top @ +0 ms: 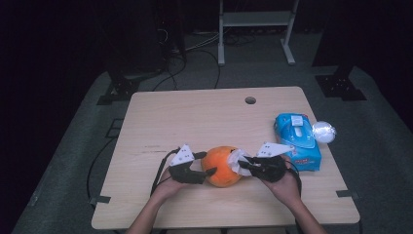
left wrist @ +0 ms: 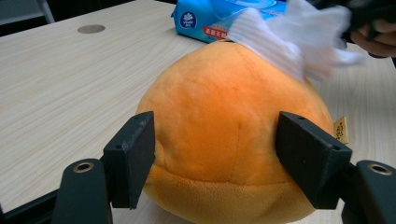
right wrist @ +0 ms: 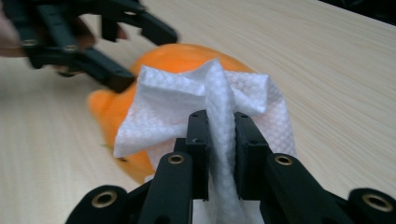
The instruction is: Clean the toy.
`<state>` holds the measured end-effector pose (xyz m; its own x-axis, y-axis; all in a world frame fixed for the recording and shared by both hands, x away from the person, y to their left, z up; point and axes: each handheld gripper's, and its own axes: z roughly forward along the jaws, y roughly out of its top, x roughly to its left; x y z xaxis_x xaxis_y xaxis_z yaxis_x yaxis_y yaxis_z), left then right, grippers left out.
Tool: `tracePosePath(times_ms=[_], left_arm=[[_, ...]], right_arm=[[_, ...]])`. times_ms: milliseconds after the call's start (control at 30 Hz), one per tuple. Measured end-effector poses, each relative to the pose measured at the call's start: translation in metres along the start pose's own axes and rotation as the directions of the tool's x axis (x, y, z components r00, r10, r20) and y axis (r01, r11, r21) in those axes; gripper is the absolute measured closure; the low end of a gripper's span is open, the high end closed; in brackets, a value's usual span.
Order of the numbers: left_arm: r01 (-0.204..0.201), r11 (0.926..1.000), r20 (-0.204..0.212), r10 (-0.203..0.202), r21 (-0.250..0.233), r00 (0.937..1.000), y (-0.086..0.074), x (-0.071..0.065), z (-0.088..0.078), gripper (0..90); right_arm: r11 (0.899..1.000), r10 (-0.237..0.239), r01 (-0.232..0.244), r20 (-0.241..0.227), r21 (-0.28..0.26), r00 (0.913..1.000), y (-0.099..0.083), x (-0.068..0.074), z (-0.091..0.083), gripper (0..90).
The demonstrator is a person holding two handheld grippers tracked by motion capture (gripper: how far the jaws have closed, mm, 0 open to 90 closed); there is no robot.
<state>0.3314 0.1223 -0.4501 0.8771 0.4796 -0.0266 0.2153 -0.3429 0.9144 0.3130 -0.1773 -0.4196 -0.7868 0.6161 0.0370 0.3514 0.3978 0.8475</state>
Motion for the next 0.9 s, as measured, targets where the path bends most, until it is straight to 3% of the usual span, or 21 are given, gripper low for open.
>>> tracePosePath(times_ms=[133, 233, 300, 333, 400, 467, 567, 667, 767, 833, 900], left_arm=[[-0.070, 0.9974, -0.010, 0.070, 0.017, 0.9975, 0.008, -0.008, -0.008, 26.6], [-0.079, 0.9959, 0.018, 0.078, 0.043, 0.9968, 0.007, -0.011, -0.009, 33.9], [-0.087, 0.9944, 0.013, 0.086, 0.060, 0.9962, 0.005, -0.009, -0.007, 38.4], [-0.067, 0.9966, 0.011, 0.066, 0.049, 0.9977, 0.004, -0.007, -0.007, 38.9], [-0.046, 0.9981, -0.002, 0.046, 0.041, 0.9989, 0.004, -0.006, -0.006, 39.0], [-0.029, 0.9989, -0.009, 0.030, 0.038, 0.9995, 0.004, -0.005, -0.005, 38.2], [-0.025, 0.9989, -0.010, 0.026, 0.040, 0.9996, 0.001, -0.004, -0.006, 37.2], [-0.018, 0.9993, -0.004, 0.018, 0.033, 0.9998, 0.000, -0.002, -0.006, 36.7], [-0.025, 0.9992, 0.016, 0.024, 0.033, 0.9996, 0.001, -0.002, -0.006, 35.5], [-0.024, 0.9992, 0.021, 0.023, 0.031, 0.9995, 0.003, -0.002, -0.007, 33.0], [-0.017, 0.9990, 0.026, 0.016, 0.040, 0.9995, 0.006, -0.003, -0.008, 24.0]], right_arm=[[0.999, 0.037, -0.037, -0.010, 0.024, 0.9993, -0.004, -0.007, 0.003, 77.5], [0.999, 0.041, -0.041, -0.009, 0.021, 0.9991, -0.003, -0.007, 0.001, 77.5], [1.000, 0.015, -0.015, 0.002, 0.009, 0.9999, 0.000, 0.000, 0.000, 77.5], [1.000, -0.020, 0.020, -0.002, 0.000, 0.9998, 0.003, 0.009, 0.000, 77.5], [0.998, -0.058, 0.057, -0.056, -0.019, 0.9968, 0.008, 0.023, 0.003, 77.5], [0.994, -0.107, 0.108, -0.095, -0.001, 0.9897, 0.009, 0.036, 0.010, 77.2], [0.990, -0.135, 0.138, -0.100, 0.025, 0.9858, 0.009, 0.045, 0.018, 77.1], [0.995, -0.101, 0.102, -0.049, 0.003, 0.9936, 0.011, 0.033, 0.012, 77.4], [1.000, -0.027, 0.027, -0.012, -0.007, 0.9996, 0.010, 0.015, 0.007, 77.3], [1.000, 0.002, -0.002, -0.021, 0.005, 0.9998, 0.007, 0.009, 0.007, 77.2], [1.000, 0.001, 0.000, -0.022, 0.017, 0.9998, 0.006, 0.009, 0.008, 77.2]])
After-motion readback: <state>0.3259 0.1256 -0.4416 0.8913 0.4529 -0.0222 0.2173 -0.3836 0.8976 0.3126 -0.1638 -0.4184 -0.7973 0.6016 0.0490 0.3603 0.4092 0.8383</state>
